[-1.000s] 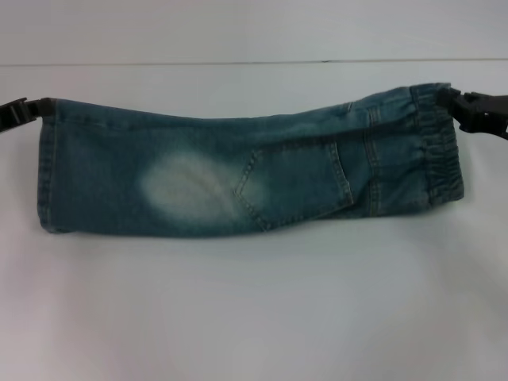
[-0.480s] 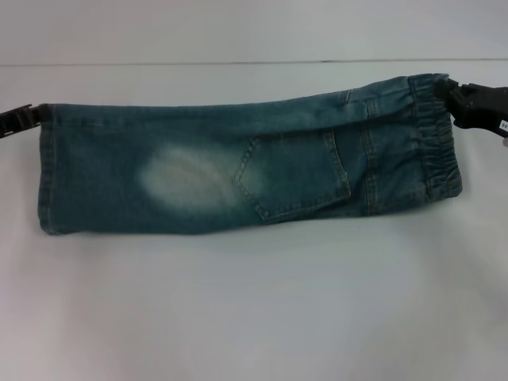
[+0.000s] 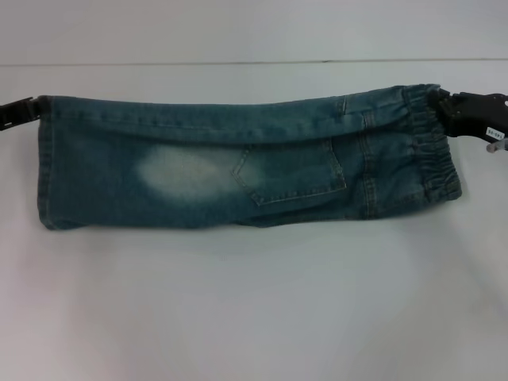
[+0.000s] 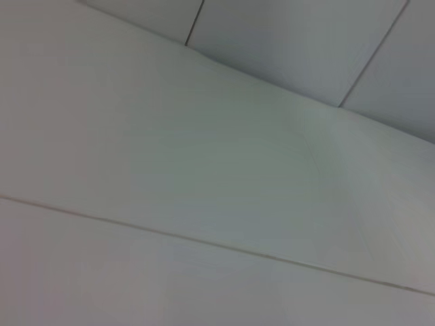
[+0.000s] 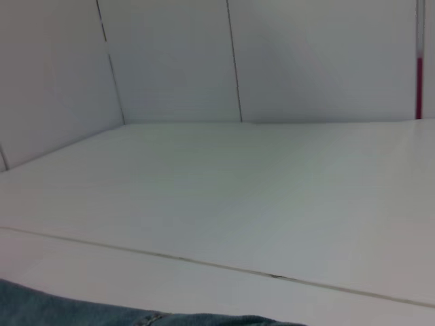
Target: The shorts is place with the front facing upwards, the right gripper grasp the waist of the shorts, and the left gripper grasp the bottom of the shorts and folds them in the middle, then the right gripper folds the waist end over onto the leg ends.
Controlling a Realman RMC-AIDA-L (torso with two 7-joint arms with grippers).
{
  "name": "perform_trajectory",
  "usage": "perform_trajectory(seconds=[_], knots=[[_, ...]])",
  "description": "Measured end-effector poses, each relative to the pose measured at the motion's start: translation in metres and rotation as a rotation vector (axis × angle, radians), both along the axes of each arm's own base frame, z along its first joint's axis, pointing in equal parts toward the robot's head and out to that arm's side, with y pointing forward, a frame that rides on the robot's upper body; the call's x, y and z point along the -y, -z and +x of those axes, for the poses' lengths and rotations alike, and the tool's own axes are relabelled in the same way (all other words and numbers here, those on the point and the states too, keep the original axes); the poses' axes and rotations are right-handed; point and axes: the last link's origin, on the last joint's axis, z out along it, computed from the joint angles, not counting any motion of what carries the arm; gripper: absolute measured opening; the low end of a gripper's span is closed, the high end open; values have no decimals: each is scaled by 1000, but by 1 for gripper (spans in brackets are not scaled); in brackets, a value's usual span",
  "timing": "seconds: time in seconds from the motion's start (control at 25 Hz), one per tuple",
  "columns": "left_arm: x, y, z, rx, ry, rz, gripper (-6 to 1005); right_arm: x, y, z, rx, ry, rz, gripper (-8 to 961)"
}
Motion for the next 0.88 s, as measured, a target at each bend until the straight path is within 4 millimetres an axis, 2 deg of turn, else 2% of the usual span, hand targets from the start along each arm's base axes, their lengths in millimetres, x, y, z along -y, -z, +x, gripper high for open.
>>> perform_trajectory(seconds=[0.28, 0.52, 0.64, 0.88], knots=[[-5, 13, 14, -69, 99, -63, 81, -7, 5, -2, 31, 24, -9, 131], [-5, 15, 18, -108, 107, -22, 98, -11, 7, -2, 26, 63, -29, 157], [-5, 14, 16, -115, 103, -12, 219, -10, 4, 1, 16, 76, -29, 170], [-4, 10, 10, -119, 85, 1, 460, -9, 1, 2, 3, 81, -31, 403]])
